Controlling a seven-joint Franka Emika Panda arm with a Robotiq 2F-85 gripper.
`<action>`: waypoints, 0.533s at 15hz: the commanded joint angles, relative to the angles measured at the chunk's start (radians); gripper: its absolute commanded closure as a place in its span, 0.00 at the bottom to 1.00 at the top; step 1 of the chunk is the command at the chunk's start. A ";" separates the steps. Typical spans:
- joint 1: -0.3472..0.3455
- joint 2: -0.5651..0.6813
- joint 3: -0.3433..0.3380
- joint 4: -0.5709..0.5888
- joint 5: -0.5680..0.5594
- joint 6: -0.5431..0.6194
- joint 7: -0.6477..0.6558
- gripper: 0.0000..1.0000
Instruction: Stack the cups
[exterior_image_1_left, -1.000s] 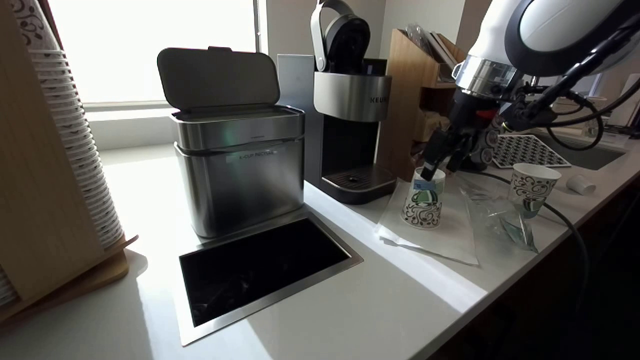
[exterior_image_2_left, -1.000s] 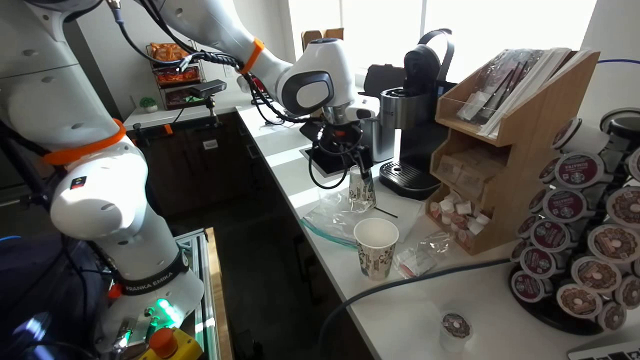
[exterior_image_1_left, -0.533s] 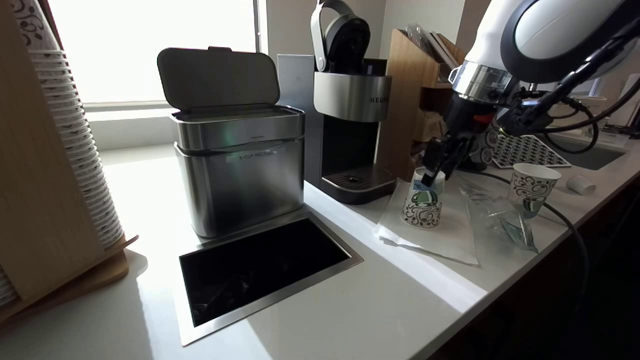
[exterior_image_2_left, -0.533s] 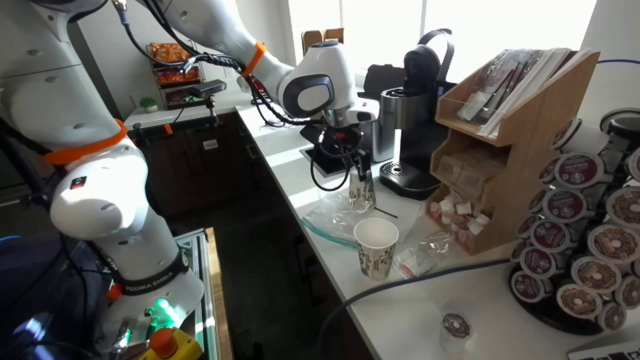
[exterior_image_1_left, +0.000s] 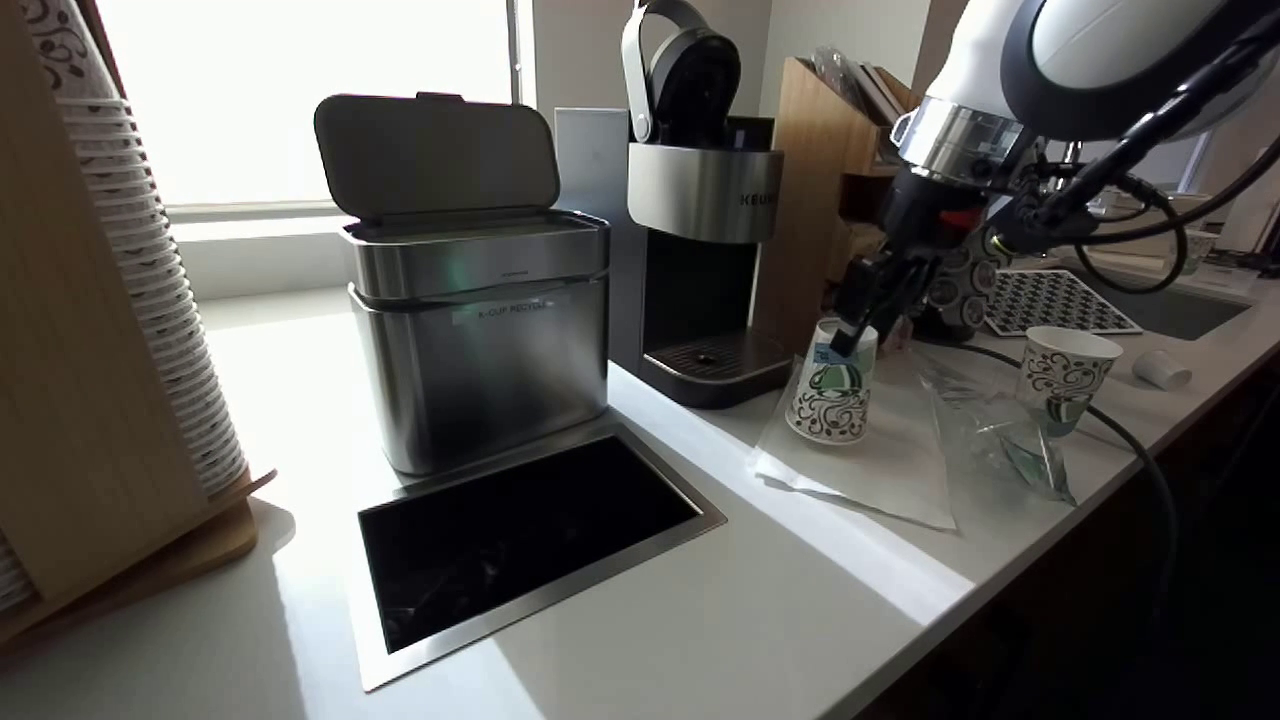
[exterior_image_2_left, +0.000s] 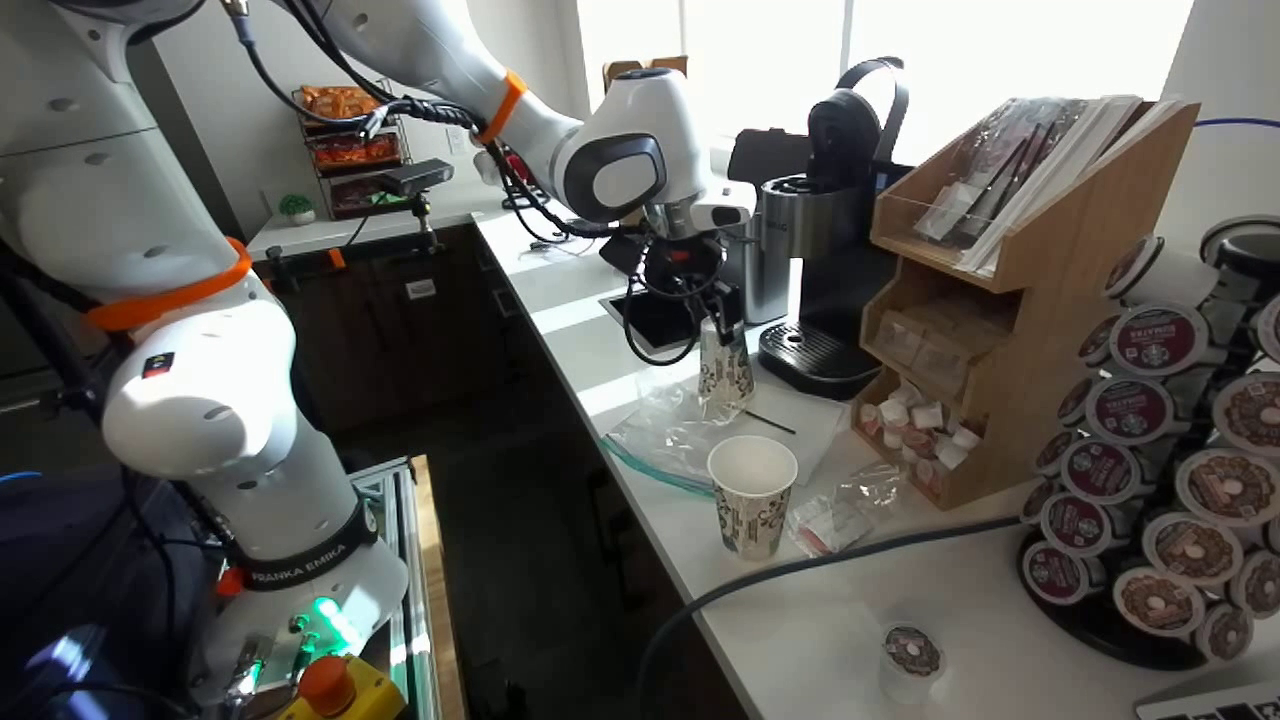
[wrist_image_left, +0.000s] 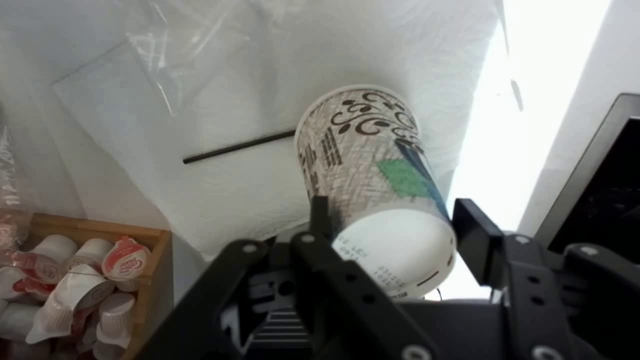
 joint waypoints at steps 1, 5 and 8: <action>0.029 -0.049 0.008 -0.008 0.064 -0.025 -0.040 0.62; 0.059 -0.072 0.021 -0.027 0.097 -0.033 -0.052 0.62; 0.065 -0.073 0.026 -0.041 0.084 -0.035 -0.040 0.62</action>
